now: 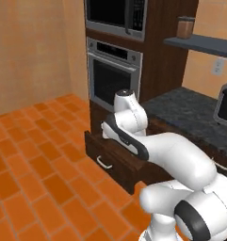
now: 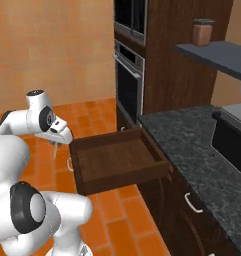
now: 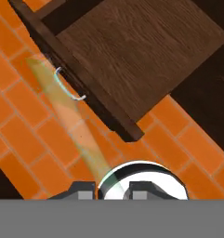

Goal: Take a straw from the drawer in front and place it inside the glass cup on the dining counter.

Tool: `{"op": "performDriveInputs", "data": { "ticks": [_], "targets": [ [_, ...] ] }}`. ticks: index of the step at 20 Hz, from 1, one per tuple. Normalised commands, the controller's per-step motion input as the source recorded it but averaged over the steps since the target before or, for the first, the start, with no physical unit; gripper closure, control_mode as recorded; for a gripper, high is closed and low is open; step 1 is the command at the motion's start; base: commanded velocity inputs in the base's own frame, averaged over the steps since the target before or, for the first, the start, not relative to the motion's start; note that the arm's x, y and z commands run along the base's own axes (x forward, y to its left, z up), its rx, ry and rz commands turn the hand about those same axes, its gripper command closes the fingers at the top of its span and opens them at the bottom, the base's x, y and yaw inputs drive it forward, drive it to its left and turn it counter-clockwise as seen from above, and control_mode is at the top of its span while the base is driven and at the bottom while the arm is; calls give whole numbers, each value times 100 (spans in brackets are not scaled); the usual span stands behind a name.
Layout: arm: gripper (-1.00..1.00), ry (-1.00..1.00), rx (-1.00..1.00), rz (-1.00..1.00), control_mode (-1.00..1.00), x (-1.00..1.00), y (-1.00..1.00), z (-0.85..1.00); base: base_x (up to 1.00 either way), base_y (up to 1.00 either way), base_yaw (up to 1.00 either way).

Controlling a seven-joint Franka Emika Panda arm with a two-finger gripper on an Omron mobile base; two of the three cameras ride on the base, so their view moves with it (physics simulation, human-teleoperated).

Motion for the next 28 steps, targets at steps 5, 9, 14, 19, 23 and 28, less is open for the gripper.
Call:
{"op": "performDriveInputs", "data": {
  "ticks": [5,9,14,19,23,28],
  "targets": [
    [100,0,0,0,100,0,0,0,38,89,26],
    [100,0,0,0,100,0,0,0,100,43,13],
    [100,0,0,0,100,0,0,0,100,33,6],
    [100,0,0,0,100,0,0,0,100,27,2],
    [100,0,0,0,100,0,0,0,100,25,4],
    [100,0,0,0,100,0,0,0,100,23,7]
  ]
}}
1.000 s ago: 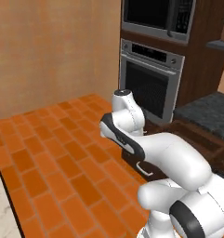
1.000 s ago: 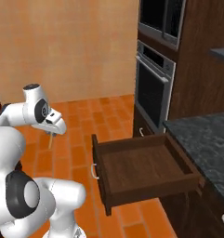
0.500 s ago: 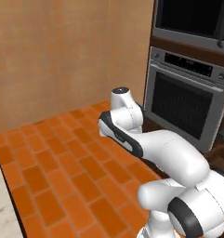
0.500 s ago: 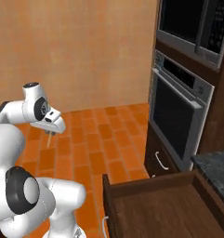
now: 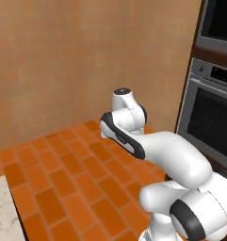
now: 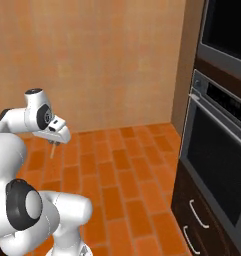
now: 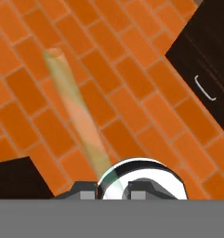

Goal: Take a straw from the drawer in front and place it inside the glass cup on the dining counter.

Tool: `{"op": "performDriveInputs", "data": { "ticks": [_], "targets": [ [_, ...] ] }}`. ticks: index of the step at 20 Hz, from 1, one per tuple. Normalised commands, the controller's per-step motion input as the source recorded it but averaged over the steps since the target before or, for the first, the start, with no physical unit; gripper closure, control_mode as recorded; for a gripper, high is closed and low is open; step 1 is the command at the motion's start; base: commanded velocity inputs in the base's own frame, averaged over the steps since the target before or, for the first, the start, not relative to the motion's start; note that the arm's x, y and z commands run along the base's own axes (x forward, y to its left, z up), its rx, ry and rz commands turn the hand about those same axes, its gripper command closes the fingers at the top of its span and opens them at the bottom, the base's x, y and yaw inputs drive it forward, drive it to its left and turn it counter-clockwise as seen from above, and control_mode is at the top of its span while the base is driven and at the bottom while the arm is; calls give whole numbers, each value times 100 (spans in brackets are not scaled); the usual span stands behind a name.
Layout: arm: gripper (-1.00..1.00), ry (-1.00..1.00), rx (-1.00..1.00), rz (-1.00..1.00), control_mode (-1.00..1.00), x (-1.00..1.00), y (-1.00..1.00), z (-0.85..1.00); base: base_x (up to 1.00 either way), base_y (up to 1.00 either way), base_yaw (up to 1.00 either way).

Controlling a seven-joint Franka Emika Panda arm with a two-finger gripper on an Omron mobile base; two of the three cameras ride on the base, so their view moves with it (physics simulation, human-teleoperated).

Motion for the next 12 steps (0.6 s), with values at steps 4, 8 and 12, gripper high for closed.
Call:
{"op": "performDriveInputs", "data": {
  "ticks": [4,8,12],
  "targets": [
    [100,0,0,0,100,0,0,0,100,19,16],
    [100,0,0,0,100,0,0,0,100,16,35],
    [100,0,0,0,100,0,0,0,100,7,54]
  ]
}}
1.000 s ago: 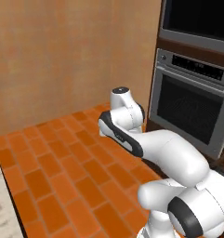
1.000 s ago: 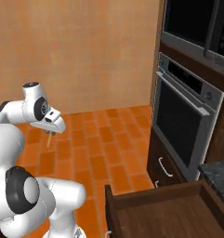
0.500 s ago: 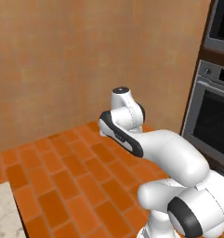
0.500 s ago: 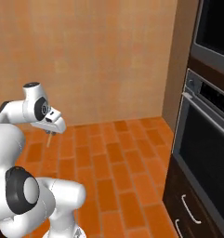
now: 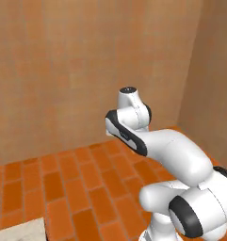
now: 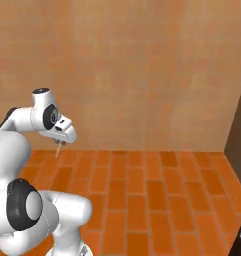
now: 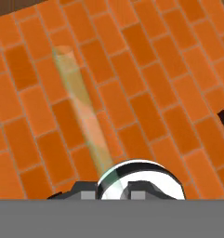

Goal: Take a straw from the drawer in front and place it inside the glass cup on the dining counter.

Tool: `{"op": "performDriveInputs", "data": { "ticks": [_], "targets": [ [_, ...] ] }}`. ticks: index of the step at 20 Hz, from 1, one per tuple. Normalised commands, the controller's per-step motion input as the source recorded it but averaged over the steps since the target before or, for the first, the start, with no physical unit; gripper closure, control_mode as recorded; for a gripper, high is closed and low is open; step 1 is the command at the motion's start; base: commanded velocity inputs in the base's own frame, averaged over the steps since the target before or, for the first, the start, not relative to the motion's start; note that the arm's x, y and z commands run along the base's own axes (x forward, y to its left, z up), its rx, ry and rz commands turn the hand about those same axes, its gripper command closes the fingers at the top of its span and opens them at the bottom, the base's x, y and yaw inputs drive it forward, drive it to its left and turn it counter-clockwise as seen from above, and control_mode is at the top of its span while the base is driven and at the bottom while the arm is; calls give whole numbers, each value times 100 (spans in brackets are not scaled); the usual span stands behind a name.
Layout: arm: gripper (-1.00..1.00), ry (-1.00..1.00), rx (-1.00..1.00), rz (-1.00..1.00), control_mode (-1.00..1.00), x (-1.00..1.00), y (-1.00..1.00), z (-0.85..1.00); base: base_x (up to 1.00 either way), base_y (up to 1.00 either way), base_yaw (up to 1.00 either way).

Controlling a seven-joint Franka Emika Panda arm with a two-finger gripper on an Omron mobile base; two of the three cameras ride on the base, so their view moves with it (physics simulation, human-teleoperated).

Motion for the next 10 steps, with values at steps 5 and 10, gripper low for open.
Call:
{"op": "performDriveInputs", "data": {
  "ticks": [5,10],
  "targets": [
    [100,0,0,0,100,0,0,0,100,-1,66],
    [100,0,0,0,100,0,0,0,100,-6,70]
  ]
}}
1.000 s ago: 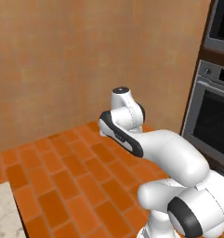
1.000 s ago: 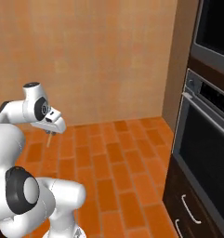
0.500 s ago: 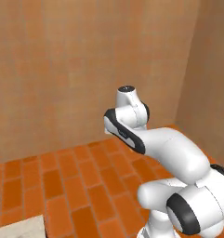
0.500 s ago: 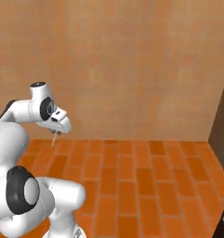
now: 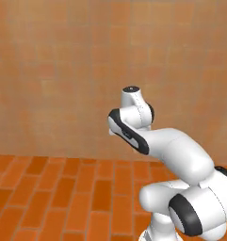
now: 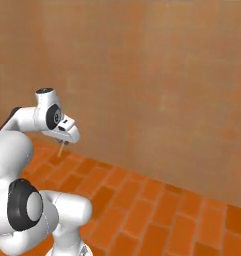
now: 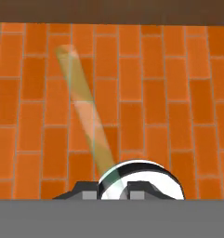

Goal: Take a straw from the drawer in front and place it inside the glass cup on the dining counter.

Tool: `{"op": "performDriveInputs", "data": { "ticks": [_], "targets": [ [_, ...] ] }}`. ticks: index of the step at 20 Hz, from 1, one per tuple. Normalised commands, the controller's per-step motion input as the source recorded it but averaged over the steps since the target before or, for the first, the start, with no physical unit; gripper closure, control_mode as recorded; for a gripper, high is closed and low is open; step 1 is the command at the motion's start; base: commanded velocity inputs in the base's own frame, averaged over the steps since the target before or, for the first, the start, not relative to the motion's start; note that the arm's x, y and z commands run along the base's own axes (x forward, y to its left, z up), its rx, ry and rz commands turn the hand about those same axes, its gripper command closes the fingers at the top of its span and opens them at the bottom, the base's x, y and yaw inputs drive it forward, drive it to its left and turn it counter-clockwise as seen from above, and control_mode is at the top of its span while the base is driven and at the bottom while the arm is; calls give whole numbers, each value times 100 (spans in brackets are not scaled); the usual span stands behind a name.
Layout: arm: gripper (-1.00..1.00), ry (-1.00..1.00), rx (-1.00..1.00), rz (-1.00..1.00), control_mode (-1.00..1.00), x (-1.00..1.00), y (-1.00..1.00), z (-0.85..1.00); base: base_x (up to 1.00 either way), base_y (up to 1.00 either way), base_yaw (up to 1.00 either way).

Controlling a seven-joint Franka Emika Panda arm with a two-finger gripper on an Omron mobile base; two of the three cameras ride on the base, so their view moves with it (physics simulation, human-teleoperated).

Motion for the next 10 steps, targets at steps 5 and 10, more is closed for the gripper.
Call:
{"op": "performDriveInputs", "data": {
  "ticks": [5,10],
  "targets": [
    [100,0,0,0,100,0,0,0,79,-5,77],
    [100,0,0,0,100,0,0,0,66,-13,78]
  ]
}}
